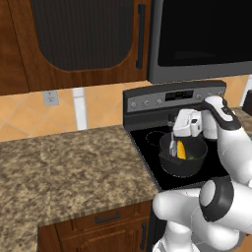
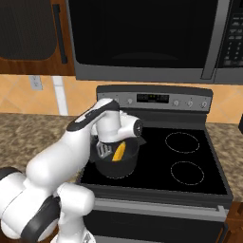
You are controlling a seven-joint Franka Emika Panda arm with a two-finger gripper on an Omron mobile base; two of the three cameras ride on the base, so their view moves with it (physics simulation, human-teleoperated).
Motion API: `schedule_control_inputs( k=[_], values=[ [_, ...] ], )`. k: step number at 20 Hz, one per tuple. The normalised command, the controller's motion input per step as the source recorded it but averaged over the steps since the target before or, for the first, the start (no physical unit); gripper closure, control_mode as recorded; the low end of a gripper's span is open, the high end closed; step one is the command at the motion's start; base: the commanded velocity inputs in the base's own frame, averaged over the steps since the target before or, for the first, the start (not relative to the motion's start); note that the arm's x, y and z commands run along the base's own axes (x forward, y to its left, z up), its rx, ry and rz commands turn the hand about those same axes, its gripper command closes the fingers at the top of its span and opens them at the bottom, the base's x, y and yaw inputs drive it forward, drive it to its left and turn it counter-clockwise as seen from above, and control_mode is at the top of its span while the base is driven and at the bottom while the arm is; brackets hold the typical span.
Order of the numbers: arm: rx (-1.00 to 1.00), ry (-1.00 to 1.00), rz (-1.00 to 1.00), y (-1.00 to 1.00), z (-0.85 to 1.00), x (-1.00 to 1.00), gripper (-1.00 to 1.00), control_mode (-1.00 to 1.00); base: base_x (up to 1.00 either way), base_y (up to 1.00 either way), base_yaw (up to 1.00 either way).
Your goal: Put the avocado and corn in the pot. Retrieve the spatula and lightly stir the vegetables in the pot.
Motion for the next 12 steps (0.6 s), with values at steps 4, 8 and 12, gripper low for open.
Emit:
schedule_control_inputs(
  k=[4, 8, 12],
  values=[
    [0.0, 0.3, 0.0, -0.03, -0.06, 0.23, 1.0, -1.0, 0.0, 0.0, 0.0],
    [-0.02, 0.02, 0.02, -0.16, 0.0, -0.4, 1.0, -1.0, 0.0, 0.0, 0.0],
    [0.0, 0.02, 0.0, -0.1, -0.03, -0.17, 1.0, -1.0, 0.0, 0.0, 0.0]
  ],
)
